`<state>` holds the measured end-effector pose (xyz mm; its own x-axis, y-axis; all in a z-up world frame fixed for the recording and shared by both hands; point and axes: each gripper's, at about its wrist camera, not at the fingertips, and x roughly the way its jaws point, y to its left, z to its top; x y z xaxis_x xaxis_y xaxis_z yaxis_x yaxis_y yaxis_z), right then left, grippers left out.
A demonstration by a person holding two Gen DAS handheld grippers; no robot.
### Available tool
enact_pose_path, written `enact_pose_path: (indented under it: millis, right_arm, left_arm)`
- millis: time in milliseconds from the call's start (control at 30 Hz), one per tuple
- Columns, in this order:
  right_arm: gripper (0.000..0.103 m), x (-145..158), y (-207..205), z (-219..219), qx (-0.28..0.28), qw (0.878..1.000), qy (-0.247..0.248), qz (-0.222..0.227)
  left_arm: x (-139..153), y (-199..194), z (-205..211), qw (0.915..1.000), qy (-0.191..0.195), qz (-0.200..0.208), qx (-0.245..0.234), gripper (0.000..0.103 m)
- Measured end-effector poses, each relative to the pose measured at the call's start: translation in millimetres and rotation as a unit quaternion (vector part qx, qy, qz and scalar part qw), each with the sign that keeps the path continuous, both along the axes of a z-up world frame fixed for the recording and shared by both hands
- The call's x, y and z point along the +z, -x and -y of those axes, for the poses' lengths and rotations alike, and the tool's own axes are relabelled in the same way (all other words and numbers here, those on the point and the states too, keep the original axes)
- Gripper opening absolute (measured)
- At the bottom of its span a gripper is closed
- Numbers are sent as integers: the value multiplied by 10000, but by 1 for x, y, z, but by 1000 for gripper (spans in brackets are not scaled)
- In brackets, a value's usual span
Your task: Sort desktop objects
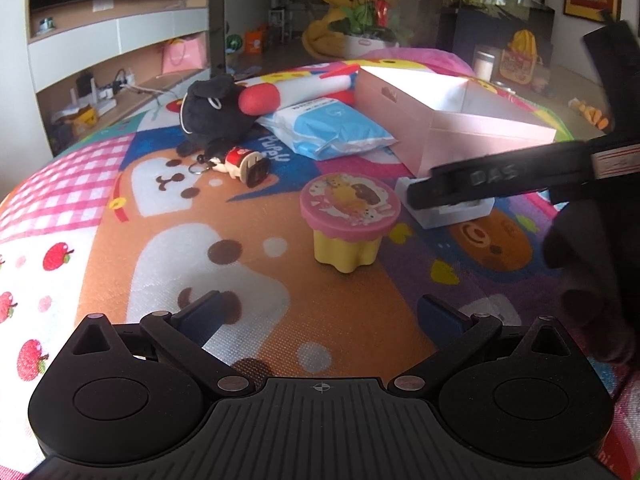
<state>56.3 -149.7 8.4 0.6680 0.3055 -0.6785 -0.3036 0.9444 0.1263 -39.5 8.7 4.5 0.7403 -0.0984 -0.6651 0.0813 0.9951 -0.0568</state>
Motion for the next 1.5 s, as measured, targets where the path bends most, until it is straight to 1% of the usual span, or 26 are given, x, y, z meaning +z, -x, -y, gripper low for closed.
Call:
enact_pose_path:
  millis: [100, 167, 200, 233, 267, 300, 367, 467, 533, 567, 600, 667, 800, 867, 933, 1000, 1067, 1167, 1233, 1267, 1300, 1367, 1433, 1500]
  right_arm:
    - [101, -7, -7, -15, -21, 9997, 200, -102]
    - [92, -9, -4, -14, -48, 9995, 317, -24]
    - [91, -8, -2, -13, -19, 9993, 378, 6]
    - [91, -7, -2, -9, 4, 9995, 319, -45]
    - [91, -6, 0, -4, 7, 9997, 246, -74]
    - [91, -4, 4, 1, 6, 9997, 239, -59]
    - [91, 0, 13, 11, 1, 9995, 314, 67]
    - [91, 9, 30, 28, 20, 9991, 374, 192]
    - [91, 15, 41, 41, 8, 9988, 428, 242]
    - [91, 17, 46, 46, -2, 9986, 460, 270]
    - [91, 19, 51, 52, -10, 9984, 488, 295]
    - [91, 22, 61, 60, 5, 9980, 542, 337]
    - [91, 29, 80, 73, 62, 9964, 686, 495]
    - [91, 32, 87, 78, 86, 9955, 737, 591]
    - [91, 36, 92, 85, 72, 9947, 760, 693]
    - [91, 41, 97, 91, 17, 9937, 765, 813]
    - [91, 46, 101, 98, -55, 9922, 761, 985]
    - [91, 57, 105, 108, -205, 9885, 770, 1287]
    - [91, 66, 105, 111, -302, 9837, 803, 1582]
    - [91, 72, 104, 111, -350, 9802, 842, 1757]
    - [91, 78, 100, 110, -381, 9763, 902, 1930]
    - [91, 90, 88, 102, -380, 9679, 989, 2277]
    - [91, 98, 71, 91, -333, 9593, 1078, 2589]
    - [91, 100, 56, 78, -312, 9502, 1275, 2826]
  left_arm:
    - [3, 0, -6, 9998, 200, 32, 56, 103]
    - [6, -2, -8, 9994, 330, 73, 94, 103]
    - [8, -4, -8, 9993, 345, 127, 94, 103]
    - [10, -6, -5, 9993, 310, 199, 85, 103]
    - [13, -8, -2, 9993, 240, 294, 49, 100]
    - [15, -10, 2, 9992, 146, 384, -3, 90]
    - [17, -18, 10, 9988, -42, 466, -110, 79]
    - [13, -31, 22, 9982, -276, 496, -194, 79]
    - [9, -36, 29, 9974, -415, 521, -282, 76]
    - [7, -37, 33, 9969, -484, 527, -321, 72]
    - [6, -38, 36, 9966, -538, 525, -351, 65]
    - [5, -38, 40, 9960, -586, 503, -447, 57]
    - [11, -28, 49, 9940, -659, 575, -662, 56]
    - [17, -24, 54, 9932, -614, 600, -790, 49]
    - [29, -21, 59, 9928, -373, 638, -940, 49]
    - [45, -23, 67, 9903, -191, 826, -1098, 49]
    - [62, -29, 76, 9863, -156, 1109, -1214, 49]
    - [89, -48, 89, 9783, -171, 1562, -1351, 49]
    - [108, -66, 97, 9701, -109, 2000, -1372, 49]
    - [118, -78, 101, 9661, -5, 2188, -1373, 52]
    - [127, -92, 104, 9638, 96, 2282, -1378, 74]
    - [141, -115, 103, 9632, 265, 2310, -1350, 96]
    - [150, -125, 91, 9662, 346, 2342, -1018, 95]
    - [150, -119, 67, 9686, 501, 2332, -708, 97]
